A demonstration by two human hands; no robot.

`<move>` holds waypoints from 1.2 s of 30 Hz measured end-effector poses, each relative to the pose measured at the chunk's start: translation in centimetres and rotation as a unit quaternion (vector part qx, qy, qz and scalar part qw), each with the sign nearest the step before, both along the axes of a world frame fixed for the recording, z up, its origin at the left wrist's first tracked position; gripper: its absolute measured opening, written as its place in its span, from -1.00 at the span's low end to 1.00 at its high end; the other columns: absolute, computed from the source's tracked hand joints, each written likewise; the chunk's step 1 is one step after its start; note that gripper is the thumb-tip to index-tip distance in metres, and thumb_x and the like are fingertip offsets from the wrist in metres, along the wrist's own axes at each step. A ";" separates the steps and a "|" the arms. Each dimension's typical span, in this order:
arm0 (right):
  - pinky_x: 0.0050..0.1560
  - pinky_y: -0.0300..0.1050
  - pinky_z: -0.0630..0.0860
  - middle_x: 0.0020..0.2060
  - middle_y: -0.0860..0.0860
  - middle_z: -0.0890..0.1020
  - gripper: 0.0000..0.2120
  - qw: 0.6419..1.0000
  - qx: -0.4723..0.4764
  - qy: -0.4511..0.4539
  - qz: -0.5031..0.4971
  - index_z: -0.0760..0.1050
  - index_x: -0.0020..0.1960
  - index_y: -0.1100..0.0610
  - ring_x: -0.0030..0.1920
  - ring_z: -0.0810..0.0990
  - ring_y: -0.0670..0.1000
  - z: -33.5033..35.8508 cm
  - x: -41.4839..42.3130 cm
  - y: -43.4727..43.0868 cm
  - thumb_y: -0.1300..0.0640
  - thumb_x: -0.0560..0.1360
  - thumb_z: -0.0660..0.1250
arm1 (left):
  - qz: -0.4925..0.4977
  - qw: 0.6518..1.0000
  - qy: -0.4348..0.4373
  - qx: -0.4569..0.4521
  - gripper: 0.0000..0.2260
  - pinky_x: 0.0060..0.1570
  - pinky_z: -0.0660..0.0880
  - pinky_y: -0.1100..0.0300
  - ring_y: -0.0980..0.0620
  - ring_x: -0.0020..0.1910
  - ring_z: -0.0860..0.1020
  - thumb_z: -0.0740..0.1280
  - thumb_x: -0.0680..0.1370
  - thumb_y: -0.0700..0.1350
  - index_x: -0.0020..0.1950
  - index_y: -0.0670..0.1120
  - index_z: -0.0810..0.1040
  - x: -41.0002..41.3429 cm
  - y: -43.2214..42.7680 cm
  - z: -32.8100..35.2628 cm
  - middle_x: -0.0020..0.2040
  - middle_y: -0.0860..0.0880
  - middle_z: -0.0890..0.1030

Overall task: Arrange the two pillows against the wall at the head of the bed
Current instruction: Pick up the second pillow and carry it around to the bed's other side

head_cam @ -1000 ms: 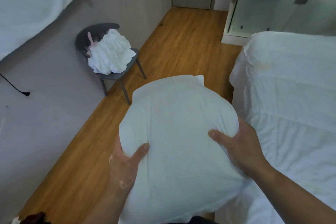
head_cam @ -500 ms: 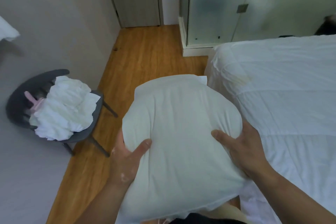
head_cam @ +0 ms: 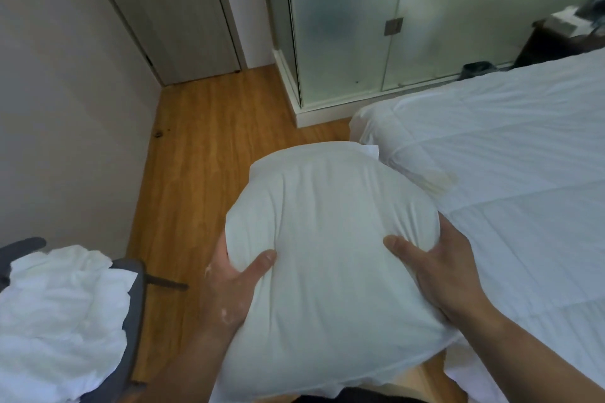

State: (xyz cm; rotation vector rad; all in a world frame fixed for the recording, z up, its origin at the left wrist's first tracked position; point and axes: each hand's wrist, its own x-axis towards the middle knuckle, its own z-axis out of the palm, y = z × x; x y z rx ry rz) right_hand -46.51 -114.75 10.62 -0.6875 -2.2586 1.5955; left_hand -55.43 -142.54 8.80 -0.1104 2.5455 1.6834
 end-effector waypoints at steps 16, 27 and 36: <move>0.02 -0.11 0.53 0.01 -0.25 0.67 -0.56 0.992 0.021 -0.007 -0.125 0.56 0.19 -0.13 0.02 0.62 -0.22 0.3 -31.5 4.9 0.00 0.34 0.58 | -0.119 0.992 0.004 0.045 -0.31 0.26 0.43 0.08 0.01 0.27 0.53 0.56 0.40 -0.02 0.49 0.04 0.39 -37.3 7.7 0.1 0.31 0.08 0.56; -0.04 -0.22 0.49 -0.02 -0.27 0.66 -0.61 0.972 0.015 -0.006 -0.233 0.55 0.11 -0.18 -0.04 0.61 -0.31 0.7 -50.6 8.8 -0.02 0.35 0.59 | -0.236 0.970 -0.013 0.058 -0.37 0.15 0.48 0.21 0.20 0.19 0.55 0.56 0.41 -0.06 0.44 0.07 0.43 -61.8 15.4 1.0 0.23 0.18 0.59; -0.05 -0.22 0.50 -0.02 -0.29 0.64 -0.58 0.963 0.001 -0.005 -0.270 0.54 0.17 -0.14 -0.04 0.61 -0.27 -0.5 -66.2 20.5 -0.04 0.35 0.58 | -0.261 0.964 -0.013 0.040 -0.32 -0.05 0.41 0.37 0.25 0.10 0.53 0.58 0.37 0.00 0.43 0.11 0.39 -79.0 29.1 0.2 0.15 0.26 0.54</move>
